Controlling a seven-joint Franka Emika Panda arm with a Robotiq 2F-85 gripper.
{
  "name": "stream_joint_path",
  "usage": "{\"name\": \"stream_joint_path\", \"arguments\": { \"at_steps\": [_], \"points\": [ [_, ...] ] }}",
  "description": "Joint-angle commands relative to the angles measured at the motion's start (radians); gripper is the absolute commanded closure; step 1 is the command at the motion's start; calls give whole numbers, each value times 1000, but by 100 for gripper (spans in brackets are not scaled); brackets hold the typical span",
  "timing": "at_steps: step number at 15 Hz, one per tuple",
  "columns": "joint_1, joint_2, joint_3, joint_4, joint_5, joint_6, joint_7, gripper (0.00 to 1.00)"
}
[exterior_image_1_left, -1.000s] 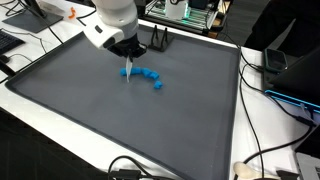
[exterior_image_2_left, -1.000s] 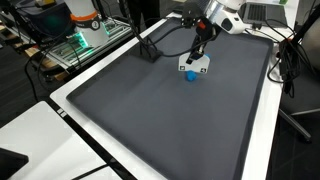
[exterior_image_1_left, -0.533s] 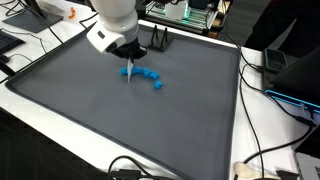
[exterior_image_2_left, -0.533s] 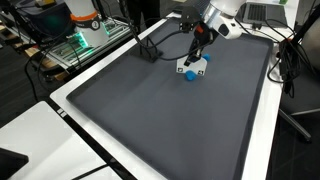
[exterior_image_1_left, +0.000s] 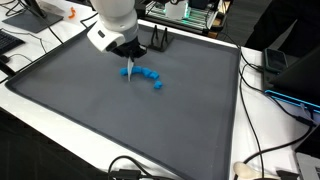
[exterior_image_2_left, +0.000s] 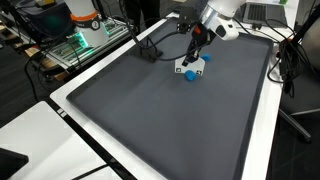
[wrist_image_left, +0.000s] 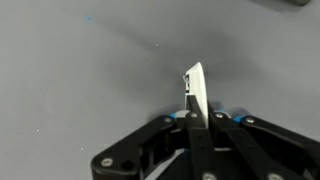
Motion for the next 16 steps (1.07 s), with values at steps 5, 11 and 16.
{"name": "stream_joint_path", "arguments": {
  "at_steps": [5, 11, 16],
  "points": [
    [-32, -74, 9, -170, 22, 19, -3, 99],
    [-45, -119, 17, -191, 56, -2, -11, 99],
    [-56, -173, 13, -222, 133, -29, 33, 99]
  ]
}}
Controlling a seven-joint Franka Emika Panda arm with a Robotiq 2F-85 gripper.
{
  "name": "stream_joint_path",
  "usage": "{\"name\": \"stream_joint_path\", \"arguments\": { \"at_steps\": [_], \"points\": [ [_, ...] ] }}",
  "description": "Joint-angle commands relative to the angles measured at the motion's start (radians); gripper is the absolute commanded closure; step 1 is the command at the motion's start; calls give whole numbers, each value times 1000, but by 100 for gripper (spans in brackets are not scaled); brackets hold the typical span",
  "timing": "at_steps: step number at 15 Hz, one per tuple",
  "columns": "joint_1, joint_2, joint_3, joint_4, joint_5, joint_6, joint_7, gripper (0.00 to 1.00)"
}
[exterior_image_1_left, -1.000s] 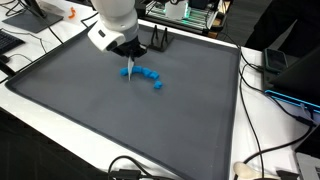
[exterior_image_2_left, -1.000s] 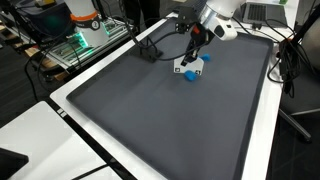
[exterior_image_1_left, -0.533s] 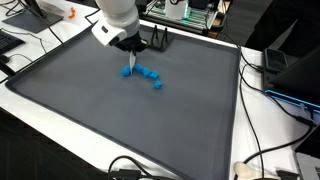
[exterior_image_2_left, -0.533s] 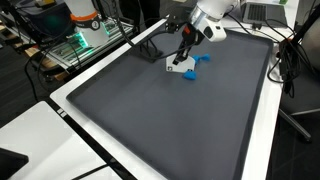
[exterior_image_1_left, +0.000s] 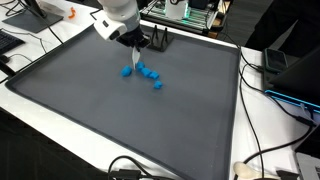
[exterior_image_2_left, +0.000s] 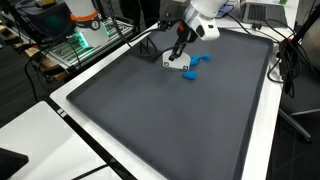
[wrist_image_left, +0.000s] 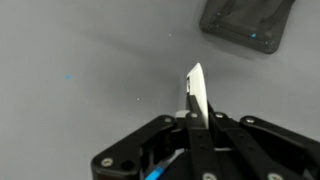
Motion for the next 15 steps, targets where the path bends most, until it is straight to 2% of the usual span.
{"name": "stream_joint_path", "arguments": {
  "at_steps": [1, 7, 15],
  "points": [
    [-21, -72, 7, -57, 76, -27, 48, 99],
    [-33, -169, -2, -131, 212, -60, 173, 99],
    [-29, -276, -34, -275, 370, -66, 487, 99]
  ]
}}
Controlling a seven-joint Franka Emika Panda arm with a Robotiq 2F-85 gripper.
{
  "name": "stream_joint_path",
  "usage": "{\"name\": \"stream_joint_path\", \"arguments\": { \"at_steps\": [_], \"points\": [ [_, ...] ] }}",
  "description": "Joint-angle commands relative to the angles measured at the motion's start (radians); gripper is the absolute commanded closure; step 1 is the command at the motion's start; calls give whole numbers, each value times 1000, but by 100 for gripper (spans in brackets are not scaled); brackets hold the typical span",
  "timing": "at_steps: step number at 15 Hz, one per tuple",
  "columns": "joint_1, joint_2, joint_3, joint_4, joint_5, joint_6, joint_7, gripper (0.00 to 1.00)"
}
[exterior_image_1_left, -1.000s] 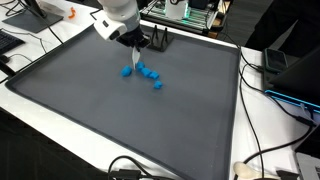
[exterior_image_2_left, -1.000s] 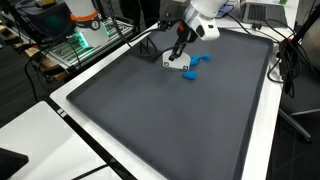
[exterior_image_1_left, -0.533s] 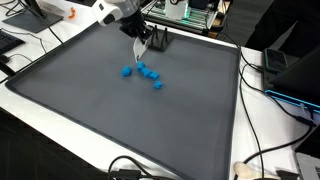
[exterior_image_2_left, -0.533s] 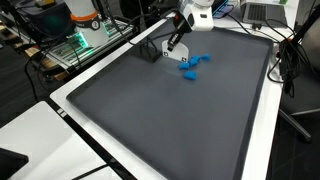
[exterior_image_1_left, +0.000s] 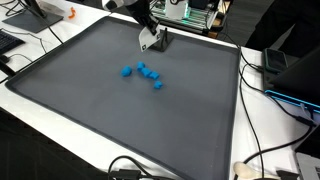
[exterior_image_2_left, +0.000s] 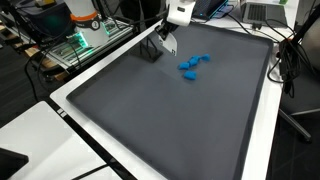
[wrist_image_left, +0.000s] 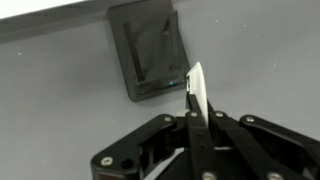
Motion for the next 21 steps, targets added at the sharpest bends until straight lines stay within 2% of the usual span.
{"name": "stream_joint_path", "arguments": {
  "at_steps": [1, 7, 21],
  "points": [
    [-3, -67, -19, -93, 77, 2, 131, 99],
    [-13, -107, -39, -182, 241, 29, 284, 99],
    [-44, -153, -69, -384, 499, 244, 342, 99]
  ]
}}
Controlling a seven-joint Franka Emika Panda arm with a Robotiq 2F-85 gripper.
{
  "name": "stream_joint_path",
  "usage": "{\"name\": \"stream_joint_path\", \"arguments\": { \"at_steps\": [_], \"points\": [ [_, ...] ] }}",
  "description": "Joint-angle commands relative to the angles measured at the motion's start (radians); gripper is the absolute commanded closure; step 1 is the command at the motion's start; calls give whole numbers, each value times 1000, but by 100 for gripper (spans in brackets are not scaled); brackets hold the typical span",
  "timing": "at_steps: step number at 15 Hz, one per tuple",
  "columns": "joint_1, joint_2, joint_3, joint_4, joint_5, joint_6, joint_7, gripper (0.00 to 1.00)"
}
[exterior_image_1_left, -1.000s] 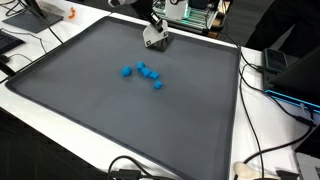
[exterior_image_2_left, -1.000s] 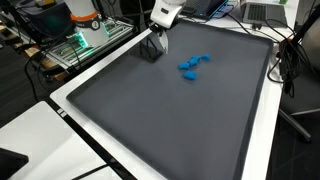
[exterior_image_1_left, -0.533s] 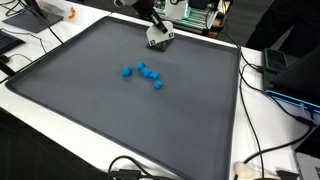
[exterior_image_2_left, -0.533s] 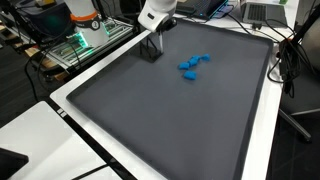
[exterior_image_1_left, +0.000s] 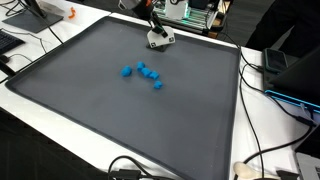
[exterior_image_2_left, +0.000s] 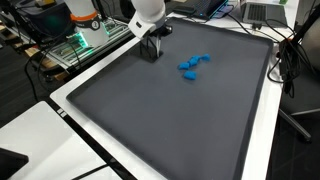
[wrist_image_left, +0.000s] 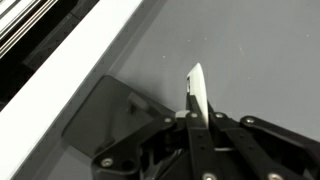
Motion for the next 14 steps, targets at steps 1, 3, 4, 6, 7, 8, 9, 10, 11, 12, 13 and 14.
{"name": "stream_joint_path", "arguments": {
  "at_steps": [1, 3, 4, 6, 7, 8, 9, 10, 11, 12, 13, 14],
  "points": [
    [-6, -58, -12, -83, 64, 84, 13, 99],
    [-8, -71, -13, -106, 86, 118, 19, 99],
    [-8, -80, -14, -118, 93, 133, 24, 99],
    [-10, -96, -16, -138, 109, 157, 36, 99],
    [-11, -103, -17, -147, 116, 165, 46, 99],
    [-13, -110, -17, -155, 124, 174, 51, 99],
    [-13, -116, -16, -163, 131, 183, 61, 99],
    [-14, -123, -16, -172, 141, 192, 67, 99],
    [-15, -127, -16, -179, 151, 198, 69, 99],
    [-15, -131, -16, -186, 159, 205, 74, 99],
    [-15, -134, -15, -191, 169, 216, 71, 99],
    [-13, -133, -15, -196, 166, 224, 81, 99]
  ]
}}
